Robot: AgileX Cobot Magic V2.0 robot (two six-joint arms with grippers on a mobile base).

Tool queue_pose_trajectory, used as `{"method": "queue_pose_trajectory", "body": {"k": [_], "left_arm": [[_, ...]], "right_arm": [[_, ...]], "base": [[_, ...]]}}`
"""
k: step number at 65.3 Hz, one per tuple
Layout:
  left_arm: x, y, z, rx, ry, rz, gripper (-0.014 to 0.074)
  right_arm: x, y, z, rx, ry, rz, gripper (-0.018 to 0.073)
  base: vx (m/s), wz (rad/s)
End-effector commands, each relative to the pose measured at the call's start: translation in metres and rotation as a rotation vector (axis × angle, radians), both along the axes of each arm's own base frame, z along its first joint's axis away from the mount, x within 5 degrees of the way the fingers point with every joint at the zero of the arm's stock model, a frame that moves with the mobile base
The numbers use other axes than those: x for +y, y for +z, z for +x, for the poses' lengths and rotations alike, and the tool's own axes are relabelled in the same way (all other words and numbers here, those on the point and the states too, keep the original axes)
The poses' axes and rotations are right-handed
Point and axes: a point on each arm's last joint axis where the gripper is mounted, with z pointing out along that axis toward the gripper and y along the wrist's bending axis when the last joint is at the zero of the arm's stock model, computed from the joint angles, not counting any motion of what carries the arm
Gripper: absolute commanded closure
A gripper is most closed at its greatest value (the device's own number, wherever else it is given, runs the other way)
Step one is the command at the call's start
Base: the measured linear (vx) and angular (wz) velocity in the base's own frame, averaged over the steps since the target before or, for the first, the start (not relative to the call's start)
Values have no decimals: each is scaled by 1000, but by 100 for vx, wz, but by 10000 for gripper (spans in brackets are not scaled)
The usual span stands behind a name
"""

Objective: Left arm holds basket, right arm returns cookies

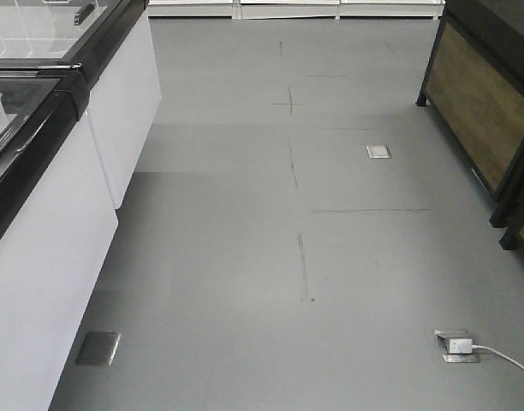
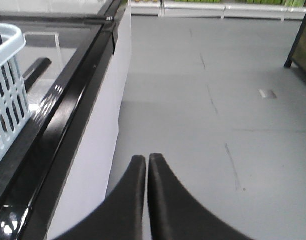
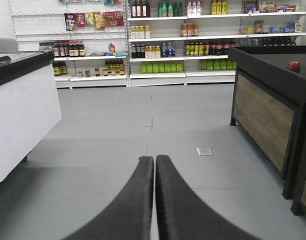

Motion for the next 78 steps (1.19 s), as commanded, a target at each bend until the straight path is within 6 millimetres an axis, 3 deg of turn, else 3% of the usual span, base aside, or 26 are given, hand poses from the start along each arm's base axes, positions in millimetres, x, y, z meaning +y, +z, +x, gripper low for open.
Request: {"method": "queue_pose_trajectory", "body": {"k": [1,23,51,66,78], "left_arm": [[-1,14,11,-29,-10,-4,603],[-1,12,16,10,-5,-10,581],[-1,8,15,64,-1,-11,218],[-1,7,14,73,-1,-14,157],[-9,3,12,127,11,-269,157]], "right_arm": [[0,8,-1,-85,-1,-6,568],[0,8,-1,-85,-1,-6,568],[0,8,-1,-85,-1,-6,568],[0,8,-1,-85,-1,-6,568],[0,8,-1,-85,-1,-6,568]], "base": [[0,0],[0,0],[0,0],[0,0],[0,0]]}}
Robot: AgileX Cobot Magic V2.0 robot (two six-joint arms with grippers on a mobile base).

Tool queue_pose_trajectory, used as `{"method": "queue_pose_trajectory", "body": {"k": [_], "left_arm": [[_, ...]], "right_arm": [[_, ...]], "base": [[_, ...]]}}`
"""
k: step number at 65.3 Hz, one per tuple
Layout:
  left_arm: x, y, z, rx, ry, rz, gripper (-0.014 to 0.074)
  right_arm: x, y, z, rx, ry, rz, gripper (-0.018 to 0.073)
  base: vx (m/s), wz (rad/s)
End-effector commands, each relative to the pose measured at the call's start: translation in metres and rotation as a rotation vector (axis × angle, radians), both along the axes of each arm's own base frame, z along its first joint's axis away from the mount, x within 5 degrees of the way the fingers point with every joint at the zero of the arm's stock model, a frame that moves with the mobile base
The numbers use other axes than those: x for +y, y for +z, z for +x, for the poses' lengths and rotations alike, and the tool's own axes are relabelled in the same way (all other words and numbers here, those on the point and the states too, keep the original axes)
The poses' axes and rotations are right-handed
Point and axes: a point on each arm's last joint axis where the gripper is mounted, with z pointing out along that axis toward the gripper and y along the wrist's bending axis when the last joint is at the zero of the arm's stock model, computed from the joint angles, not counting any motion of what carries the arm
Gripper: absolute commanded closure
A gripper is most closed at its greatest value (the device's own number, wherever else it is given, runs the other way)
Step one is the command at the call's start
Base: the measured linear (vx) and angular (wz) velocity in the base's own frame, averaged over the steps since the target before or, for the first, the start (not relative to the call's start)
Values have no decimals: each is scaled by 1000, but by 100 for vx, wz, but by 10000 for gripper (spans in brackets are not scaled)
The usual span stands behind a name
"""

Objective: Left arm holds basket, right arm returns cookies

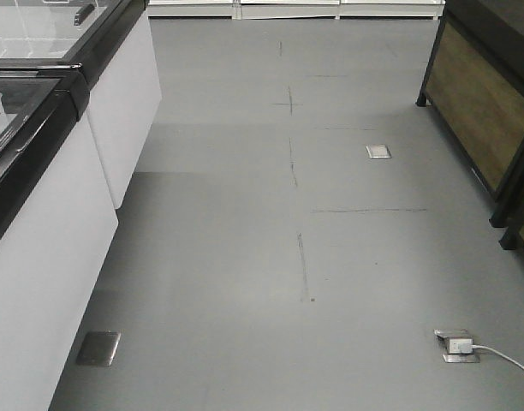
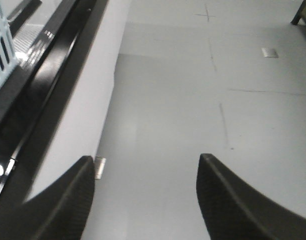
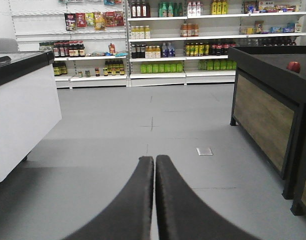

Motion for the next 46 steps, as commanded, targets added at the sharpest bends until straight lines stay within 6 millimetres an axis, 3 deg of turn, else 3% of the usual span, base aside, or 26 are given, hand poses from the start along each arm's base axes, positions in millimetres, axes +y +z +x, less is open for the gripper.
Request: {"method": "queue_pose_trajectory", "body": {"k": [1,16,30,36,46], "left_arm": [[-6,13,3,-45,12,-160,157],[-19,5,4,93,-6,-374,157],[-29,-7,30,320,-11,-519,158],[-31,9,47,328,-45,-507,170],[-31,60,69,219,-79,-500,200]], "right_arm": [[0,8,-1,-85,-1,-6,568],[0,8,-1,-85,-1,-6,568],[0,8,-1,-85,-1,-6,568],[0,8,-1,-85,-1,-6,568],[0,8,-1,-85,-1,-6,568]], "base": [[0,0],[0,0],[0,0],[0,0],[0,0]]}}
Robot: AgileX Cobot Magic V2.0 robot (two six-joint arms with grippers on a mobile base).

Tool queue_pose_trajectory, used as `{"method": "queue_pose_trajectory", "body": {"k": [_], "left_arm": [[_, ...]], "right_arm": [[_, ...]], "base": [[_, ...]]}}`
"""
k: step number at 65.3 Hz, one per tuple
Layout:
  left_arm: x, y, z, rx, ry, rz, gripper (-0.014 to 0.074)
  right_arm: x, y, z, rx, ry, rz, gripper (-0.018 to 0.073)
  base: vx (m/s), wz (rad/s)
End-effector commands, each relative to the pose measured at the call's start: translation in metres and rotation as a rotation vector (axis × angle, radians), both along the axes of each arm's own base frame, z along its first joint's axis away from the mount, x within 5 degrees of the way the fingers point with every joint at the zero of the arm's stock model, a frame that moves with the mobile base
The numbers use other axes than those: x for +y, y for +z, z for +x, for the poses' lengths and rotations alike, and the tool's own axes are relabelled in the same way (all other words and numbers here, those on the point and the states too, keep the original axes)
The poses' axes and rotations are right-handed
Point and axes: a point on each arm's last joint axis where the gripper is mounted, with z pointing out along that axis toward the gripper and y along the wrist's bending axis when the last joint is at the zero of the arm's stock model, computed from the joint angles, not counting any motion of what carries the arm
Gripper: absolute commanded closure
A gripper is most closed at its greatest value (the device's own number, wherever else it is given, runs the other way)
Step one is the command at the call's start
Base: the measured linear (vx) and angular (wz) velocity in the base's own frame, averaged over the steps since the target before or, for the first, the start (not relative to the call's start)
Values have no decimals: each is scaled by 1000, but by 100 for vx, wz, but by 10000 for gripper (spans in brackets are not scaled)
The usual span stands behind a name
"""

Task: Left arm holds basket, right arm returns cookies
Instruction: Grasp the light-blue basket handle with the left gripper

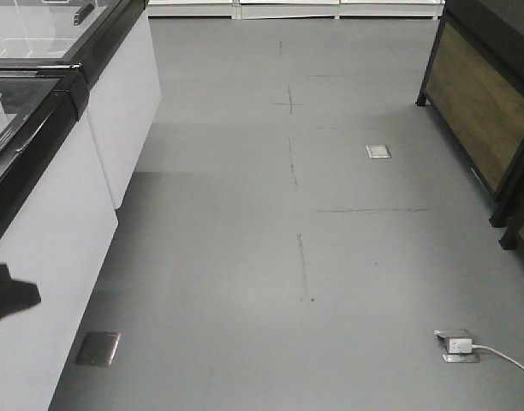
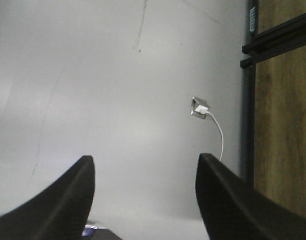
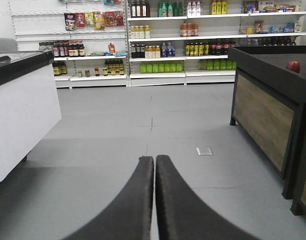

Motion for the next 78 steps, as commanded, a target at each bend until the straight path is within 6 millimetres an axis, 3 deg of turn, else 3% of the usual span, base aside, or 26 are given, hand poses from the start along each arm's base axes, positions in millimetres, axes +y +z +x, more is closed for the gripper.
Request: {"method": "queue_pose_trajectory", "body": {"k": [1,8,19,35,42,63,78], "left_arm": [[-1,44,14,-144,17,-33,202],[9,76,19,-180,54,-27,220],[39,104,20,-250,241,-28,239],[85,112,35,-216,472,-32,242],[101,114,38,-213,579,-115,242],[146,136,23,-307,799,-140,242],[179,158,19,-245,775,-40,242]], "right_arm": [[0,8,-1,-85,-1,-6,568],[0,8,-1,-85,-1,-6,568],[0,8,-1,-85,-1,-6,568],[0,8,-1,-85,-1,-6,568],[0,8,-1,-85,-1,-6,568],[0,8,-1,-85,-1,-6,568],[0,8,-1,-85,-1,-6,568]], "base": [[0,0],[0,0],[0,0],[0,0],[0,0],[0,0],[0,0]]}}
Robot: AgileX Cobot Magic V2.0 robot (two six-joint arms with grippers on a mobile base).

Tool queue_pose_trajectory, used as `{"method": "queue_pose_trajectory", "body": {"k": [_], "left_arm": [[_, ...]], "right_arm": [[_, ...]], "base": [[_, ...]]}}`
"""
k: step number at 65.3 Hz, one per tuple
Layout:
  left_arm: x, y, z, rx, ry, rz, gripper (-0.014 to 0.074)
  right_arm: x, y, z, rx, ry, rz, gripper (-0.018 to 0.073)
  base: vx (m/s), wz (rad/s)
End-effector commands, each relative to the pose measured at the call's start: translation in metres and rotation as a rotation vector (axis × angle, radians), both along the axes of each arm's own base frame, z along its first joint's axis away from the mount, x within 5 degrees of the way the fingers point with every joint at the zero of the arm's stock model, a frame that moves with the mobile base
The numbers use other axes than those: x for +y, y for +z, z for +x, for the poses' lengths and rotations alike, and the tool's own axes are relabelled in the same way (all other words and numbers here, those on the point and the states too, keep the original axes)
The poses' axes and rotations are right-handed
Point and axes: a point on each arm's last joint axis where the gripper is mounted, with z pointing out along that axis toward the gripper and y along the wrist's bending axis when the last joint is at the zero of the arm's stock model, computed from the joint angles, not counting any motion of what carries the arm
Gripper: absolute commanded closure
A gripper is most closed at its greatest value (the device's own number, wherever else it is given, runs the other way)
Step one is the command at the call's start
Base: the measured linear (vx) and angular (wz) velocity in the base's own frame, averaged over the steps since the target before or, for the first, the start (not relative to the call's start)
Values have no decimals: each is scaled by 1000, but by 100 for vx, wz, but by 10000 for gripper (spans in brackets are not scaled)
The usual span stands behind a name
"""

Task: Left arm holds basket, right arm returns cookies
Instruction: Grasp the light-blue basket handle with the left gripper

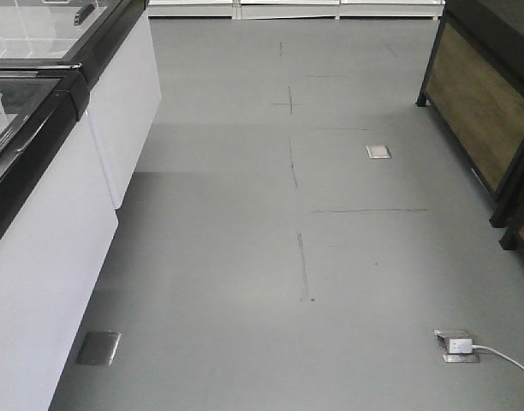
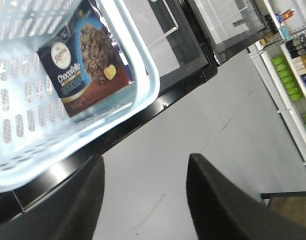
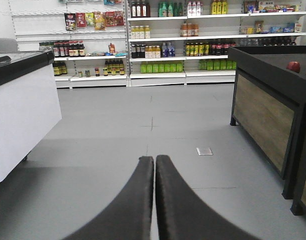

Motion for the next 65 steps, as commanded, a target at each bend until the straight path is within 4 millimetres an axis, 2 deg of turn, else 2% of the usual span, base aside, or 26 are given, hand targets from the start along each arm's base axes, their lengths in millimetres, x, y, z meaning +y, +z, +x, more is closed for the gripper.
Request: {"method": "queue_pose_trajectory", "body": {"k": [1,14,25,42,55,65], "left_arm": [[8,24,1,-47,-21,45,242],[30,34,7,-97,-24,-17,242],[51,26,13,-152,-56,-39,242],[77,18,35,-357,-166,-125,242],[89,2,42,-328,-176,-174,242],[90,-7,41,-256,-182,-200,242]], "right_arm": [[0,8,-1,-85,-1,-6,568],[0,8,-1,-85,-1,-6,568],[0,8,-1,-85,-1,-6,568],[0,8,-1,-85,-1,-6,568],[0,8,-1,-85,-1,-6,568],[0,8,-1,-85,-1,-6,568]], "base": [[0,0],[0,0],[0,0],[0,0],[0,0],[0,0]]}}
